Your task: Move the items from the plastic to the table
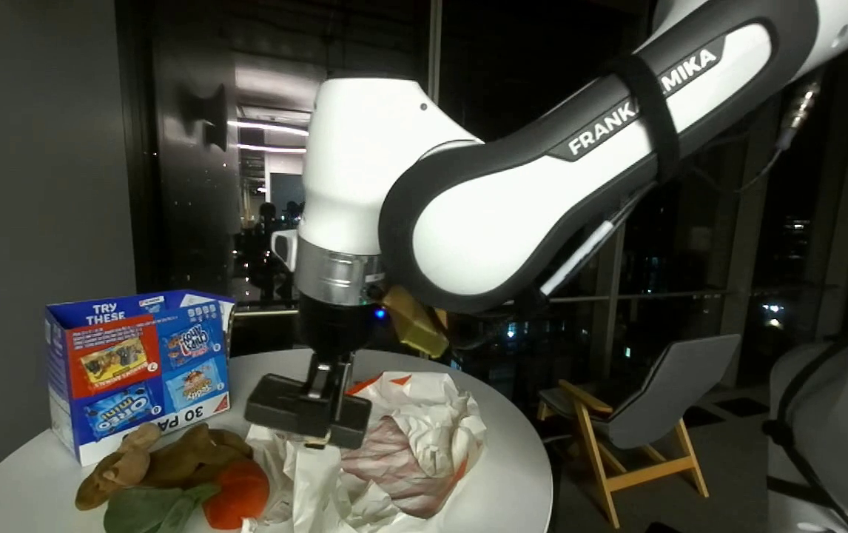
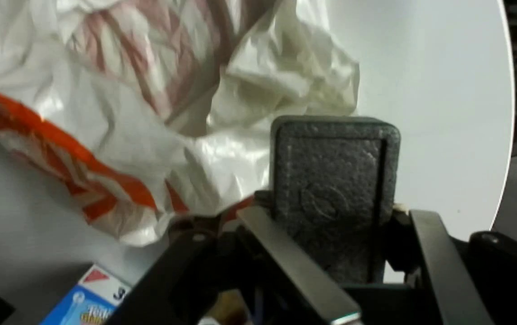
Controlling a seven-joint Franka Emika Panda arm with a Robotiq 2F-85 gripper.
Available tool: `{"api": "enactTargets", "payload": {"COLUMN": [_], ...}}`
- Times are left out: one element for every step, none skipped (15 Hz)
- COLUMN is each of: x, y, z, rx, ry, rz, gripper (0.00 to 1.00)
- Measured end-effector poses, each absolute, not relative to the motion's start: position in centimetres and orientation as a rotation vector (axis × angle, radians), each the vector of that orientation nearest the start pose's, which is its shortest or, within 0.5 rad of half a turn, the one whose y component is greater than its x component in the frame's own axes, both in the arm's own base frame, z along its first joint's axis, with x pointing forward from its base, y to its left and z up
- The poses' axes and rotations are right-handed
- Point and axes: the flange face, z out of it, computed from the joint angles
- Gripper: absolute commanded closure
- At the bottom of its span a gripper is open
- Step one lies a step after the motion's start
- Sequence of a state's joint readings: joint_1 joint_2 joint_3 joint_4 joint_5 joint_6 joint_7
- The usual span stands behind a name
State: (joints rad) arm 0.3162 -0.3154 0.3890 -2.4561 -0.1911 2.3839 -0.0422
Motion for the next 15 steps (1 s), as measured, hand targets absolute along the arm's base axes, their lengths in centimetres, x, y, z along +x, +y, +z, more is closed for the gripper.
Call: {"api": "enactTargets", "payload": {"x": [35.8,36.7,37.7,38.9,40.2,41.5,42.9,44.2,45.6,46.8,48.0,48.9,49.7,50.4,50.9], "y": [31.5,32.7,33.8,34.8,35.7,36.5,37.3,38.0,38.5,39.1,39.6,40.1,40.6,41.0,41.3], "z": [42.8,42.7,42.4,42.0,41.5,40.9,40.2,39.5,38.7,37.8,37.1,36.4,35.8,35.5,35.3], "rx": [-2.962,-2.949,-2.939,-2.935,-2.93,-2.924,-2.92,-2.917,-2.915,-2.911,-2.909,-2.908,-2.906,-2.906,-2.906], "ry": [-1.42,-1.453,-1.485,-1.509,-1.529,-1.55,-1.567,-1.584,-1.593,-1.601,-1.596,-1.584,-1.568,-1.548,-1.524], "rz": [-0.541,-0.581,-0.609,-0.622,-0.629,-0.635,-0.642,-0.651,-0.653,-0.65,-0.643,-0.634,-0.626,-0.619,-0.612], "gripper": [0.68,0.68,0.68,0.68,0.68,0.68,0.68,0.68,0.68,0.18,0.17,0.11,0.04,0.0,0.0]}}
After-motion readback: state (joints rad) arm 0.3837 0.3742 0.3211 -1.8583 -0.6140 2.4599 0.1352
